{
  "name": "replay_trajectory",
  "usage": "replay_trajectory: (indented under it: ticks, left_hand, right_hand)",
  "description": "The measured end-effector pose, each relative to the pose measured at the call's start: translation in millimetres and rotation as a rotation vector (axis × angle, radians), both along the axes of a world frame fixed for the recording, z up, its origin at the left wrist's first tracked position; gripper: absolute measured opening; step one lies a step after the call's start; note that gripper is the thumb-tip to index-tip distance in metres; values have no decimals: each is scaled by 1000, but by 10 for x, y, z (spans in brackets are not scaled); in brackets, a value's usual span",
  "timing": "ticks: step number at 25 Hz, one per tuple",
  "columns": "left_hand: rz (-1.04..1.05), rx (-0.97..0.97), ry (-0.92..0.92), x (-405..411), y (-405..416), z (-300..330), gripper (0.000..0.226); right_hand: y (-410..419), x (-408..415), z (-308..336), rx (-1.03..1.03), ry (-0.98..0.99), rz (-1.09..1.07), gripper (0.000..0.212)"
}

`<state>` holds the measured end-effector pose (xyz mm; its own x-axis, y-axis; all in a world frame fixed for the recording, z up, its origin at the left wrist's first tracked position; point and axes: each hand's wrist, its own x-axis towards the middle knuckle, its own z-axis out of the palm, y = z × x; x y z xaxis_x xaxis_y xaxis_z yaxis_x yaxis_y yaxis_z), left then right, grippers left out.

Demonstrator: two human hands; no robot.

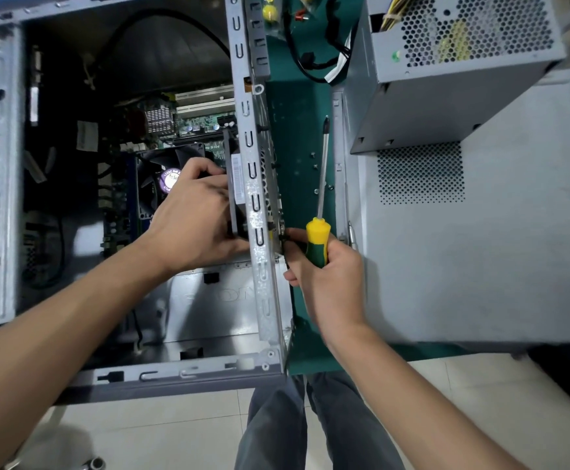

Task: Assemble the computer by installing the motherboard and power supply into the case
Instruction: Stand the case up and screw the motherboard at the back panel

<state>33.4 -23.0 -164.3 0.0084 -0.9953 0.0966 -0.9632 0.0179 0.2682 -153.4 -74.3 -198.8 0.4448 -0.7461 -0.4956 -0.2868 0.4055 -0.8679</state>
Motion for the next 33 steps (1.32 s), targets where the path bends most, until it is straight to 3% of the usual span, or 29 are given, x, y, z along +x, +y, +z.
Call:
replay_trajectory:
  ticks: [3, 9, 11, 15, 19, 21, 23, 27, 33]
  left_hand:
    - [1, 16, -15, 21, 12, -10, 37]
    - [27, 27, -52, -5, 44, -33, 34]
    - [34, 56, -79, 6, 53, -47, 39]
    - [29, 27, -80, 25, 33, -38, 35]
    - [28, -16, -53, 28, 33, -36, 30]
    - [39, -20, -38, 39, 29, -22, 27]
    - [43, -21, -37, 27, 27, -6, 24]
    - [37, 1, -23, 4, 40, 2, 26]
    - [45, 10, -7, -37, -3, 33, 27]
  right_hand:
    - [10, 8, -6, -6, 13, 2, 8]
    - [-197, -140, 87, 104, -41, 193, 17]
    - [-405, -209, 157, 25, -37, 286, 13]
    - [-1007, -412, 212, -269, 52, 666, 17]
    - [-1449, -680, 153, -501, 140, 809, 29]
    - [-1581, -740, 140, -522, 205, 856, 40]
    - [-1690, -765, 125, -458, 177, 867, 41]
    - [-1803, -746, 52, -50, 66, 837, 45]
    - [-1866, -665, -42, 95, 14, 888, 49]
